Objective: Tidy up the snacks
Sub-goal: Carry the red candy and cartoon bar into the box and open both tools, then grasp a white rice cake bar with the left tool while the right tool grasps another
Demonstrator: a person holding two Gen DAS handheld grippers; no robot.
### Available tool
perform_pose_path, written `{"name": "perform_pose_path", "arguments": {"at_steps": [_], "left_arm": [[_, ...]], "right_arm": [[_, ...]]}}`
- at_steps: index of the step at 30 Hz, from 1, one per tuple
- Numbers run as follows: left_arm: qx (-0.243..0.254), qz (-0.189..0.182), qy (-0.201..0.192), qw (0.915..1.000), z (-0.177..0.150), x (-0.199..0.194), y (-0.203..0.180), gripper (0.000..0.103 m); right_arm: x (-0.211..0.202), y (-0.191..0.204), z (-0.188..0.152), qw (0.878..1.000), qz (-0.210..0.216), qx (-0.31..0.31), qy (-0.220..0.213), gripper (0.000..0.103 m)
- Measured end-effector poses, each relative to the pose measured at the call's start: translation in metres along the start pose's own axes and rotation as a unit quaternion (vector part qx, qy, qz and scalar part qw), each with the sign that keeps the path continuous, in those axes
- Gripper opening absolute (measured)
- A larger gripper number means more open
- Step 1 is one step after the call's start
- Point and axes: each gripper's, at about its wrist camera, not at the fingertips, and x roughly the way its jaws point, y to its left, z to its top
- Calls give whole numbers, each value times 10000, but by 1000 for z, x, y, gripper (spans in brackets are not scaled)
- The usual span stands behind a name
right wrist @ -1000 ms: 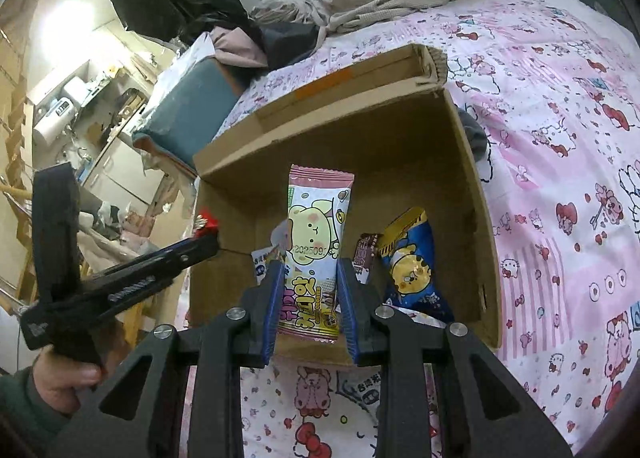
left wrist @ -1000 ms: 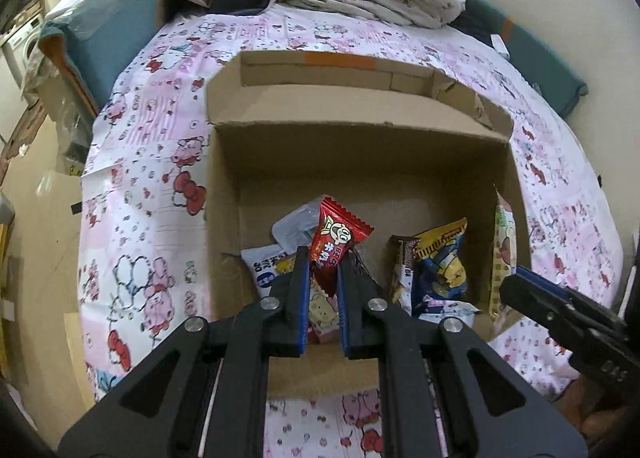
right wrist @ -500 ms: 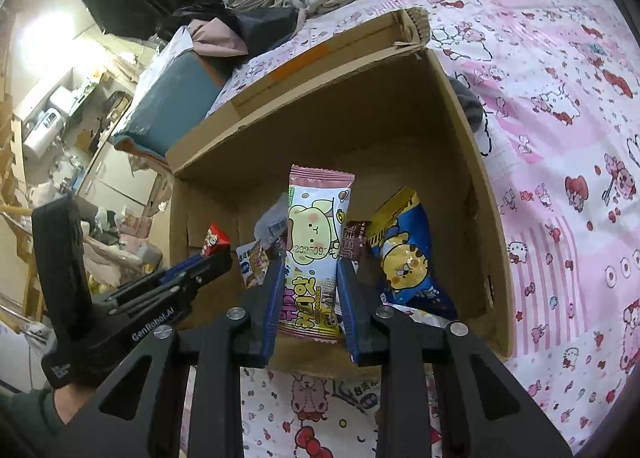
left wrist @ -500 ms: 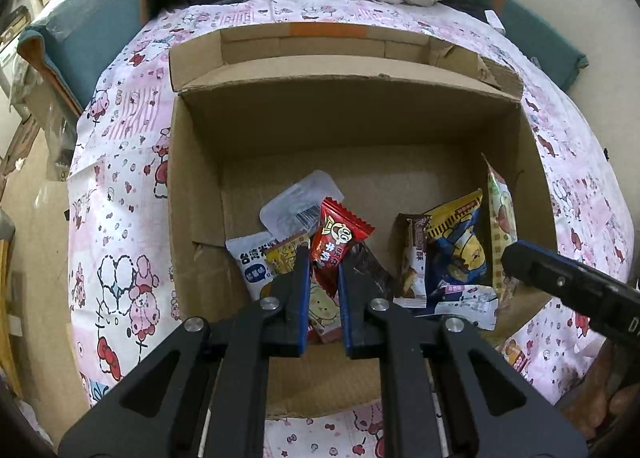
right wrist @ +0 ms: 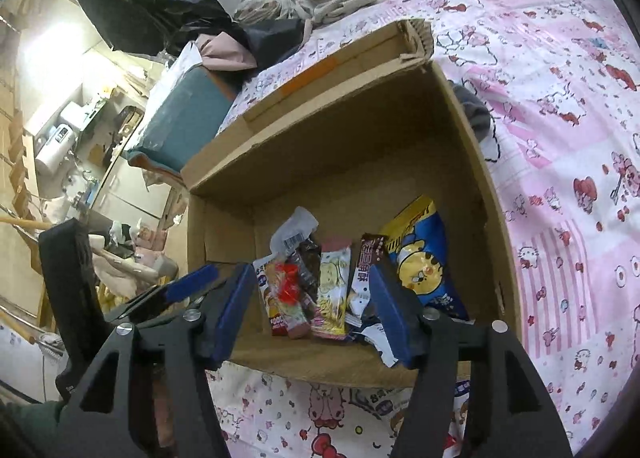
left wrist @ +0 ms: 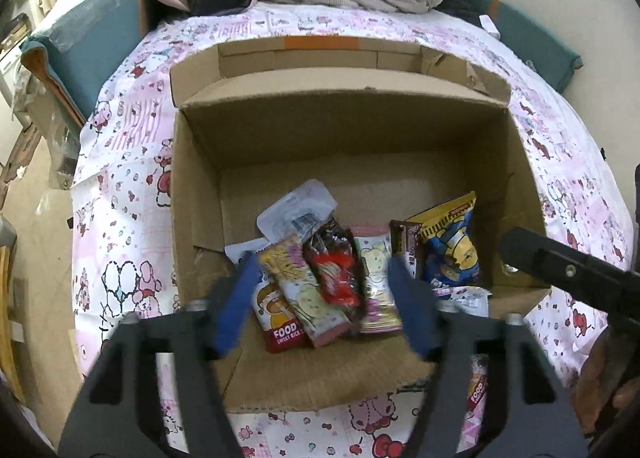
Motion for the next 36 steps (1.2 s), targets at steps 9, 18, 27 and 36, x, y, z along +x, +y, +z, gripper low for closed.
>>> {"name": "perform_pose_path", "arguments": {"at_steps": [9, 18, 27, 36], "left_arm": [[-15, 38, -30, 10000, -3, -7, -2, 79], [-240, 35, -285, 9993, -13, -33, 7, 79], [-266, -5, -468, 9985, -28, -61, 6, 79], [-672, 160, -477, 9965, -50, -74, 17, 79]], "right_arm": [[-12, -2, 0, 9998, -186, 81, -88, 72], [-36, -9, -9, 9989, -301, 273, -221, 72], [-59, -7, -29, 9984, -441, 279, -200, 72], [-85, -15, -46, 9969, -553, 512, -211, 72]]}}
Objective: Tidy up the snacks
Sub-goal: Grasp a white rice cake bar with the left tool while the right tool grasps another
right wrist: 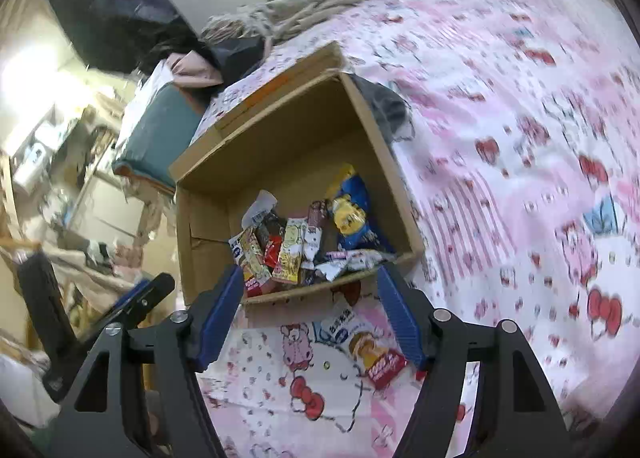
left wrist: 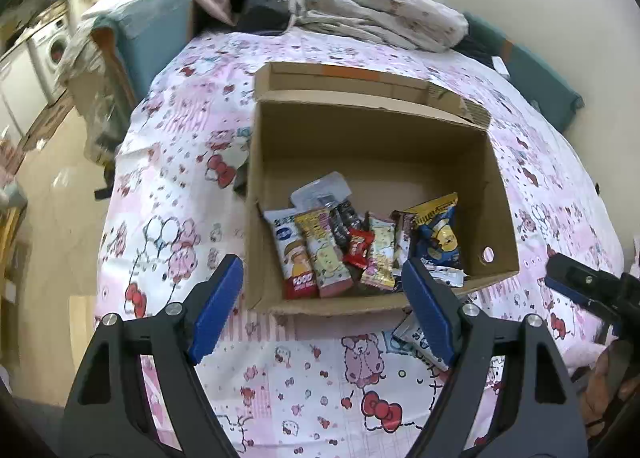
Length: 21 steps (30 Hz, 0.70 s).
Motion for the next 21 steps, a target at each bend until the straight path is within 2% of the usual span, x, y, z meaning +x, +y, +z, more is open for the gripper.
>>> {"name": "perform_pose_path", "arguments": {"at_steps": [5, 9, 15, 19, 21], "left_arm": [[-299, -28, 289, 9991, -12, 6, 7, 79], [-247, -118, 607, 9978, -21, 14, -4, 79], [-902, -112, 1426, 9856, -49, 46, -33, 79], [-1275, -124, 1731, 9765, -68, 72, -70, 78], [-1357, -139, 1874, 9728, -77, 91, -92, 74]], "right_arm": [[-7, -23, -4, 9986, -194, 493, 46, 73], [-14, -34, -7, 9964, -229, 813, 48, 73], [-24, -44, -9, 9934, -328, 1098, -4, 73], [-29, -61, -11, 9902, -369, 1343, -68, 73], [-29, -72, -12, 9874, -449, 1518, -65, 73]]}}
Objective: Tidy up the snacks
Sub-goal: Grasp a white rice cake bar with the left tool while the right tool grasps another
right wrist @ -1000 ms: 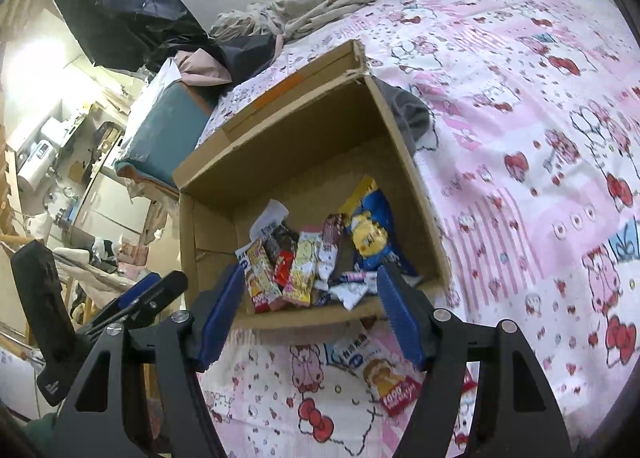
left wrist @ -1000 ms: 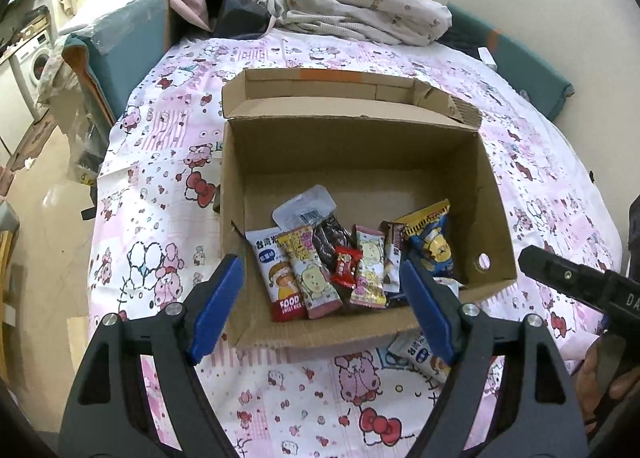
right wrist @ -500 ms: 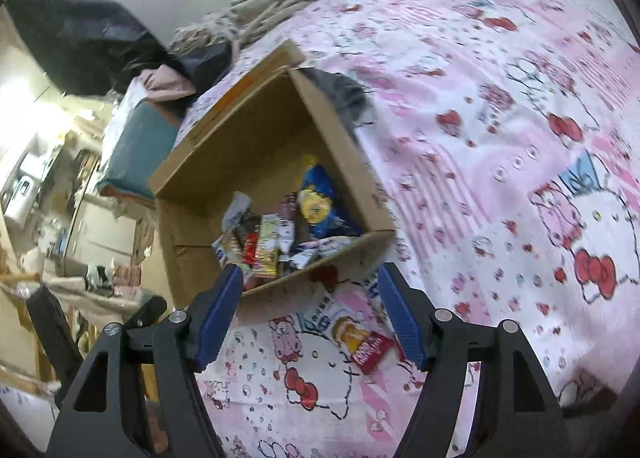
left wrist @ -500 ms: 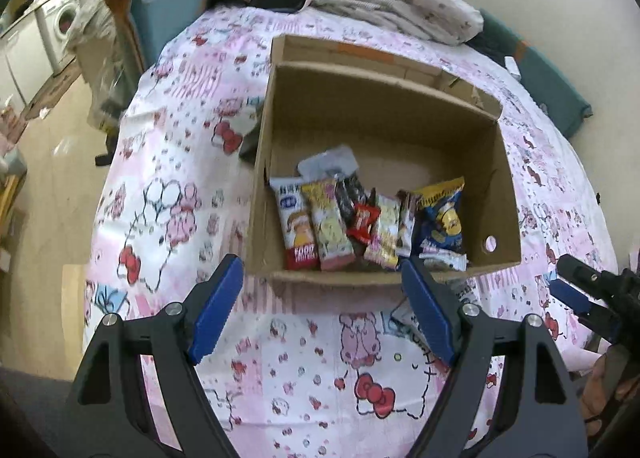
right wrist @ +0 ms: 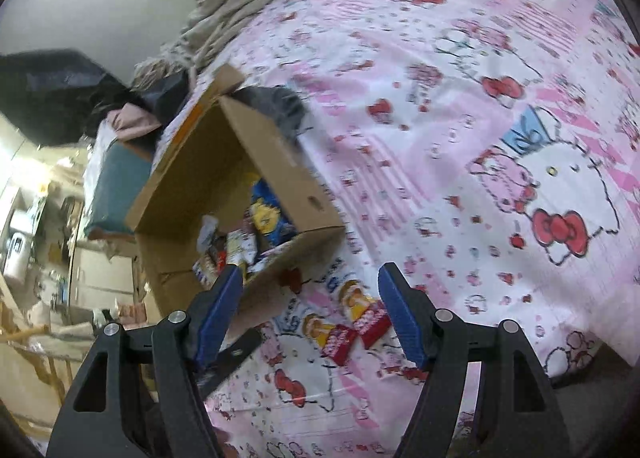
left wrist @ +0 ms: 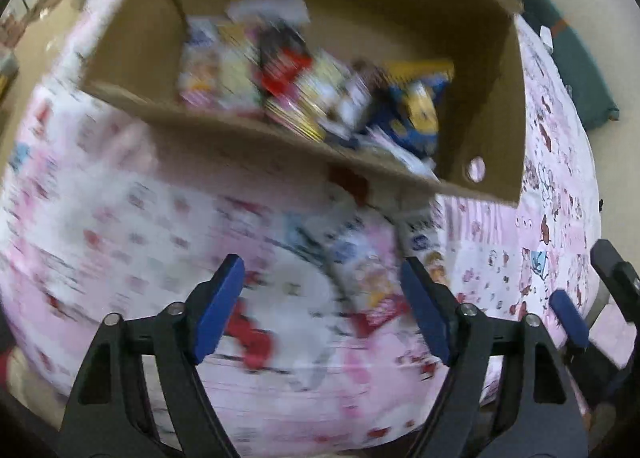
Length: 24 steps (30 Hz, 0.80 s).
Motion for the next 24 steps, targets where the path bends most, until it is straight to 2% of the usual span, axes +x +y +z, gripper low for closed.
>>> {"name": "perform_pose_path", "arguments": {"at_steps": [3, 6, 9, 10, 11, 12, 13, 16, 21, 24], "left_arm": [[7, 424, 95, 9991, -3, 25, -20, 74], [-205, 738, 395, 9963, -7, 49, -26, 74], [129, 1129, 437, 9926, -13, 59, -36, 70], [165, 1149, 422, 9923, -14, 60, -37, 69], [190, 1165, 413, 9922, -15, 59, -36, 59], [233, 1190, 390, 9918, -15, 57, -34, 39], [278, 1169, 383, 9920, -14, 55, -33, 28], [702, 999, 626, 9905, -9, 53, -22, 26], [1380, 1200, 914, 9789, 3, 44, 10, 26], [1324, 1286, 988, 9778, 6, 28, 42, 26]], "right_arm": [[-1, -9, 4, 9996, 112, 243, 7, 73], [-2, -11, 7, 9993, 212, 317, -51, 73], [-4, -11, 10, 9988, 290, 371, -94, 73], [-4, -12, 11, 9986, 319, 412, -103, 73], [-4, -12, 11, 9985, 319, 437, -104, 73], [-2, -13, 11, 9984, 308, 460, -83, 73], [0, -12, 11, 9985, 293, 465, -50, 73], [3, -7, 9, 9992, 205, 338, -15, 73], [10, -1, 7, 9999, -99, 113, 11, 73], [16, 1, 5, 9997, -204, 14, 101, 73]]}}
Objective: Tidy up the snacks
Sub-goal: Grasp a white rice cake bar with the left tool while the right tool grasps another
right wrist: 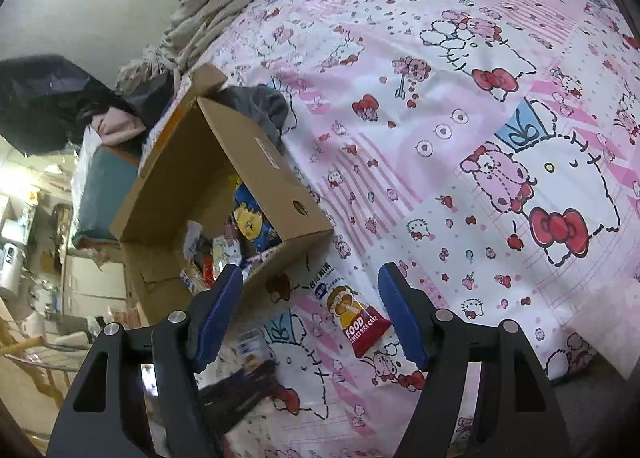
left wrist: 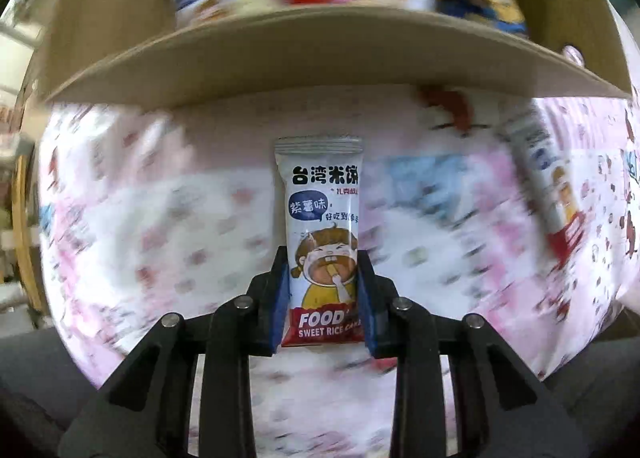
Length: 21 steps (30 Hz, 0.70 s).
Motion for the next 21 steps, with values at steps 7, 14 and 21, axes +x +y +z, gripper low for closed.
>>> {"name": "perform_pose_path", "arguments": {"at_steps": [7, 14, 21], "left_arm": [[310, 20, -356, 9989, -19, -45, 41, 26], [134, -275, -471, 9984, -29, -53, 61, 26], [-362, -465, -438, 9973, -17, -41, 100, 26]], "right_arm": [[60, 28, -16, 9882, -799, -939, 908, 73], [120, 58, -42, 9385, -1889, -2480, 1487, 73], [147, 55, -47, 9200, -2319, -2728, 1591, 67]]}}
